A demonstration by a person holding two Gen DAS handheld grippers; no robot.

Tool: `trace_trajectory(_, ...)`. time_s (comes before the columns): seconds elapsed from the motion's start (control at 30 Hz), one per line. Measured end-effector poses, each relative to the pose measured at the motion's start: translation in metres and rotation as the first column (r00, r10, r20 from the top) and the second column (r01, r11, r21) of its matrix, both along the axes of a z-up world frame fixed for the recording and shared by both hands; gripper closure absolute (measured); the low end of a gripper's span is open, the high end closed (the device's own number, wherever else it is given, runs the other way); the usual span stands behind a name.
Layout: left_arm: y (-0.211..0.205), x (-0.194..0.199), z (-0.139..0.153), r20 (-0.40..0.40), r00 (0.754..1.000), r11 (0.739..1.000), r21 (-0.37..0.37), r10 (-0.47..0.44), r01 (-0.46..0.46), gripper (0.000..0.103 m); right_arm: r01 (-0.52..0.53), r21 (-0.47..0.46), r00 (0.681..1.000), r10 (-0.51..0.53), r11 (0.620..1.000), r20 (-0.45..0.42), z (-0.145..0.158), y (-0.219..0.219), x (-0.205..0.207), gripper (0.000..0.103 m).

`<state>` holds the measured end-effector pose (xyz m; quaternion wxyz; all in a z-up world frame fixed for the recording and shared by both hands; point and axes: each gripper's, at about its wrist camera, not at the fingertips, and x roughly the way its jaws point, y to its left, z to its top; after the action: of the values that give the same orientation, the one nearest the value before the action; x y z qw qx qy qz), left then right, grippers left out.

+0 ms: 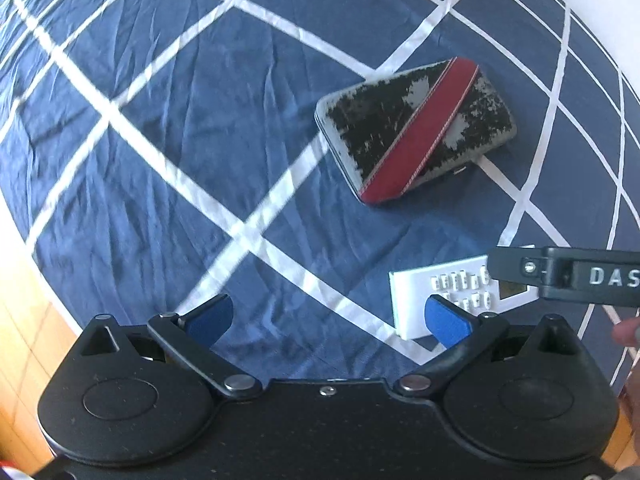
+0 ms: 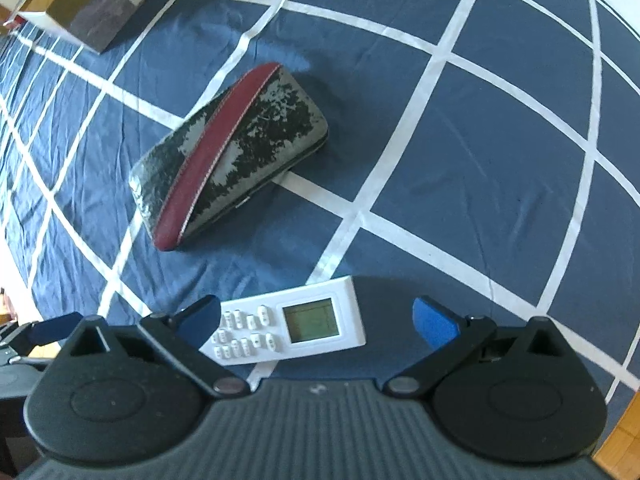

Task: Organize objects
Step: 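Close the right tool on the white air-conditioner remote, then lift the remote with the right tool and carry it over the box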

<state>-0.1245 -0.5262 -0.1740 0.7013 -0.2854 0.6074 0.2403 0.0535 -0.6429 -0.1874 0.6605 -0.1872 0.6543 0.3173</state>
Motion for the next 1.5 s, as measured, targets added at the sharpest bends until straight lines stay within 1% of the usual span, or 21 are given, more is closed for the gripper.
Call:
trace_trajectory(0.07,-0.007,-0.001,-0.002,0.005,1.0,0.999,-0.017,0.03,-0.03,0.0,-0.02,0.007,1.0,0.02,1.0,-0.011,-0.004,-0.001,0.001,0.003)
trace_trajectory(0.13,-0.014,0.001,-0.004,0.012,0.999,0.999,-0.028,0.033,-0.033,0.0,-0.046,0.026,0.999,0.047,0.999,-0.026,-0.005,-0.002,0.001,0.012)
trace_trajectory(0.23,-0.022,0.003,-0.008,0.013,0.999,0.998,-0.039,0.047,-0.046,0.002,-0.074,0.025,0.997,0.075,0.997,-0.03,-0.009,-0.002,0.0,0.018)
trace_trajectory(0.37,-0.029,0.006,-0.012,0.015,0.998,0.996,-0.058,0.064,-0.063,0.004,-0.08,0.037,0.996,0.082,0.996,-0.046,-0.014,-0.002,0.003,0.019)
trace_trajectory(0.47,-0.031,0.009,-0.015,0.013,0.998,0.995,-0.072,0.066,-0.065,0.01,-0.101,0.04,0.993,0.103,0.994,-0.059,-0.017,-0.001,0.003,0.019)
trace_trajectory(0.57,-0.034,0.013,-0.017,0.014,0.998,0.995,-0.089,0.054,-0.052,0.017,-0.1,0.038,0.993,0.102,0.994,-0.063,-0.019,-0.001,0.003,0.019)
trace_trajectory(0.67,-0.036,0.016,-0.017,0.021,0.999,0.994,-0.1,0.043,-0.041,0.018,-0.097,0.041,0.993,0.099,0.994,-0.063,-0.019,-0.002,0.004,0.019)
trace_trajectory(0.77,-0.039,0.019,-0.016,0.024,0.999,0.994,-0.105,0.034,-0.031,0.023,-0.109,0.044,0.992,0.112,0.993,-0.064,-0.018,-0.002,0.004,0.023)
trace_trajectory(0.9,-0.042,0.022,-0.014,0.026,0.999,0.993,-0.111,0.029,-0.026,0.027,-0.127,0.058,0.988,0.131,0.99,-0.079,-0.015,0.001,0.005,0.033)
trace_trajectory(0.97,-0.042,0.02,-0.013,0.034,0.999,0.991,-0.131,0.038,-0.033,0.032,-0.134,0.054,0.987,0.138,0.989,-0.076,-0.015,0.002,0.005,0.034)
trace_trajectory(1.03,-0.043,0.019,-0.013,0.047,0.998,0.988,-0.15,0.043,-0.035,0.04,-0.136,0.053,0.987,0.14,0.989,-0.077,-0.015,0.003,0.004,0.034)
trace_trajectory(1.1,-0.045,0.018,-0.012,0.056,0.998,0.987,-0.16,0.042,-0.033,0.042,-0.138,0.054,0.987,0.141,0.989,-0.076,-0.015,0.002,0.004,0.034)
trace_trajectory(1.13,-0.043,0.018,-0.011,0.06,0.997,0.986,-0.164,0.042,-0.032,0.046,-0.135,0.055,0.987,0.139,0.989,-0.078,-0.015,0.002,0.005,0.034)
trace_trajectory(1.17,-0.037,0.019,-0.01,0.063,0.997,0.985,-0.171,0.044,-0.033,0.046,-0.135,0.056,0.987,0.139,0.989,-0.078,-0.015,0.002,0.004,0.034)
trace_trajectory(1.3,-0.04,0.016,-0.008,0.067,0.997,0.986,-0.166,0.042,-0.03,0.046,-0.135,0.058,0.987,0.139,0.989,-0.075,-0.016,0.002,0.003,0.034)
trace_trajectory(1.5,-0.033,0.021,-0.007,0.065,0.997,0.987,-0.159,0.044,-0.033,0.047,-0.132,0.061,0.988,0.137,0.989,-0.078,-0.014,0.001,0.0,0.035)
